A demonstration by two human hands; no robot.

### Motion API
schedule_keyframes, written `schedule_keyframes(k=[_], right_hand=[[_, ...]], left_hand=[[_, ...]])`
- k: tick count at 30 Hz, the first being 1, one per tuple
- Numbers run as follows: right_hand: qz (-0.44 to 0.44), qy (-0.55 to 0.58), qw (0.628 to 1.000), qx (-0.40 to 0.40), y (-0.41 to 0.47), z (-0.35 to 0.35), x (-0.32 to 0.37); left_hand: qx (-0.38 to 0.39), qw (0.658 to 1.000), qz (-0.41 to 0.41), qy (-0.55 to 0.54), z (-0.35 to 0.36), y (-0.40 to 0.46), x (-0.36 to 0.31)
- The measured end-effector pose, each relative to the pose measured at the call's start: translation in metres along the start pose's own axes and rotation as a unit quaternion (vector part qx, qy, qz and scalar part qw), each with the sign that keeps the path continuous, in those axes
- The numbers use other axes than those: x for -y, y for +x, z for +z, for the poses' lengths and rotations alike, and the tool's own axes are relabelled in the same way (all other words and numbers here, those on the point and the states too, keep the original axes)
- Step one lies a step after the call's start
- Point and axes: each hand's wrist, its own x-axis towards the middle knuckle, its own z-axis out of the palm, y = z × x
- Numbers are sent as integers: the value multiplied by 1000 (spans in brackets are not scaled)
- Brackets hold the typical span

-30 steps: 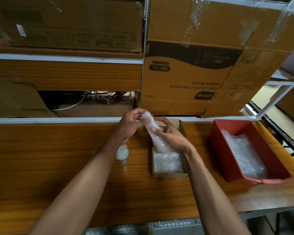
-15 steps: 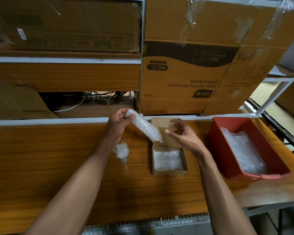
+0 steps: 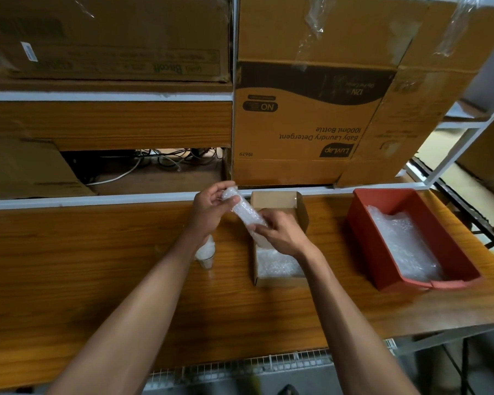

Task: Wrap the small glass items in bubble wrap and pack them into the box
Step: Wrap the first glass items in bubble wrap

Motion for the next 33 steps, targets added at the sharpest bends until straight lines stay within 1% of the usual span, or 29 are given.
schedule_keyframes(k=[4, 6, 8, 11, 14, 16, 19, 22, 26, 30, 32, 33], right_hand=[[87, 135, 987, -10, -4, -4, 1], [118, 189, 975, 8, -4, -4, 1], [128, 217, 967, 31, -4, -6, 2], [139, 210, 967, 35, -4, -5, 7], [152, 167, 974, 0, 0, -1, 11], [164, 164, 972, -28, 3, 3, 12], [198, 224, 952, -61, 8, 10, 11], [213, 287, 932, -63, 13, 15, 9], [210, 362, 907, -46, 11, 20, 15], [198, 471, 860, -18, 13, 25, 21], [201, 498, 843, -18, 12, 29, 26], [199, 501, 842, -17, 12, 32, 29]], left_hand=[[-7, 999, 23, 25, 4, -4, 1], [-22, 997, 48, 56, 6, -3, 4], [-39, 992, 70, 92, 7, -4, 3], [-50, 984, 106, 137, 9, -5, -2], [-60, 971, 144, 182, 12, -10, -5], [-69, 959, 174, 213, 14, -15, -3], [-59, 941, 210, 258, 18, -27, 4], [-27, 925, 252, 284, 18, -39, 17], [-8, 914, 261, 310, 12, -48, 35], [-8, 910, 266, 318, 2, -50, 45], [-4, 909, 272, 316, -5, -51, 49], [0, 909, 272, 318, -8, -52, 50]])
